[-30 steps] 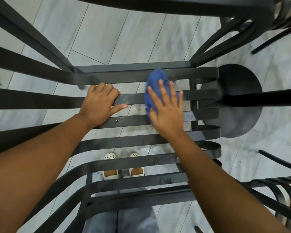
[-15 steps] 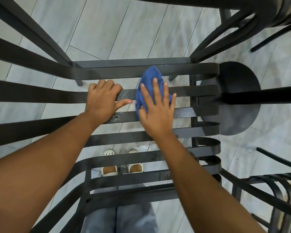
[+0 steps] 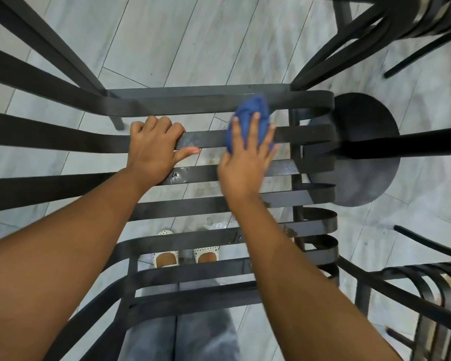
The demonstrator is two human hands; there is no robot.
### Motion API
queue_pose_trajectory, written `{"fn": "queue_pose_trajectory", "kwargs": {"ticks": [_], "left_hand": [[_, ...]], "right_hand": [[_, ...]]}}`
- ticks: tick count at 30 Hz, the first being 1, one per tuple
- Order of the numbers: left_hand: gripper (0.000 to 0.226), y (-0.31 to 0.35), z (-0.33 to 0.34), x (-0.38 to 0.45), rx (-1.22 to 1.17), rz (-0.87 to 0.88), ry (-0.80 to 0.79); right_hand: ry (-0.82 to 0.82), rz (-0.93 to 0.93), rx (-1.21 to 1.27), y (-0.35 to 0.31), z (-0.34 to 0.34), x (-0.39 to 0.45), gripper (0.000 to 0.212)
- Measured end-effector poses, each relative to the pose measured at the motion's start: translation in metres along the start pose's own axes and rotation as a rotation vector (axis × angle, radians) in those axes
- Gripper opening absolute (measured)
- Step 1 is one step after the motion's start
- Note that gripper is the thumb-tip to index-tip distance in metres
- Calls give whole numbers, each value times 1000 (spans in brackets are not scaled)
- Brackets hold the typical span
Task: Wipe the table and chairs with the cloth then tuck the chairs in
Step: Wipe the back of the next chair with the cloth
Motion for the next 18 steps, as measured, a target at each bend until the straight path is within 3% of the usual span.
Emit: {"fn": "queue_pose_trajectory", "kwargs": {"ticks": [5, 8, 11, 14, 18], "left_hand": [[61, -1, 1, -1, -29, -10, -48], [61, -2, 0, -1, -23, -16, -41], [60, -2, 2, 0, -12, -15, -46], [56, -2, 0, -1, 6, -12, -21], [53, -2, 2, -1, 12, -4, -8]], "right_hand": [[13, -182, 55, 16, -5, 1, 60], [8, -33, 21, 81, -27, 15, 60], [-31, 96, -2, 103, -46, 19, 60], [-126, 113, -23, 73, -29, -15, 65], [-80, 24, 7, 17, 8, -60, 73]]}}
Point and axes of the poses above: each hand's wrist, its own x-axis towards the middle knuckle, its own z-axis out of the palm, y = z × x, the point moved 8 cm from there along x, towards the middle knuckle, and after that the axes turned 3 degrees about -x, right-handed, at the moved point
